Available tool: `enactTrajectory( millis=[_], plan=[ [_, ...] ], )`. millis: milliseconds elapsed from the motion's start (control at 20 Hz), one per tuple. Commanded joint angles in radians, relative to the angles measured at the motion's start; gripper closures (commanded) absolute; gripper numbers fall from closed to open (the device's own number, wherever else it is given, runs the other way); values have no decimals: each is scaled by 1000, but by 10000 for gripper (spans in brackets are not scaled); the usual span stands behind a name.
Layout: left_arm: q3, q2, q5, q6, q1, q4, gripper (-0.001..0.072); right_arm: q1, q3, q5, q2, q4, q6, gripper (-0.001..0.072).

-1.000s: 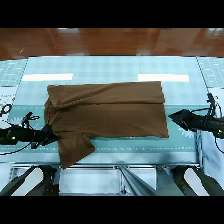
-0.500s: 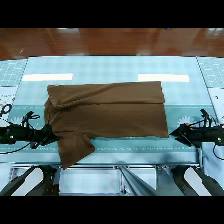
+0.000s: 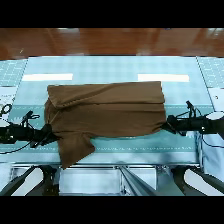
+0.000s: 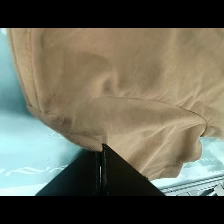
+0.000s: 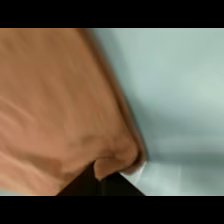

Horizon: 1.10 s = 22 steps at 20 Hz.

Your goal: Fold the shirts.

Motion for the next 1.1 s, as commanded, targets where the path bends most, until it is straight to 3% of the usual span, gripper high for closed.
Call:
enactTrajectory(
  millis=[0,400,650,1050],
  plan=[
    [23,5,-3,8,0,0,687,22,87,81,-17,72,-78,684],
    [306,-32,35,63,-76,-61,687,24,314,128,-77,113,-77,684],
    [514,-235,134,13,-190,-86,687,24,455,108,-201,150,-77,684],
    [915,-563,141,-84,-253,-86,687,50,606,77,-388,236,-111,684]
  ],
)
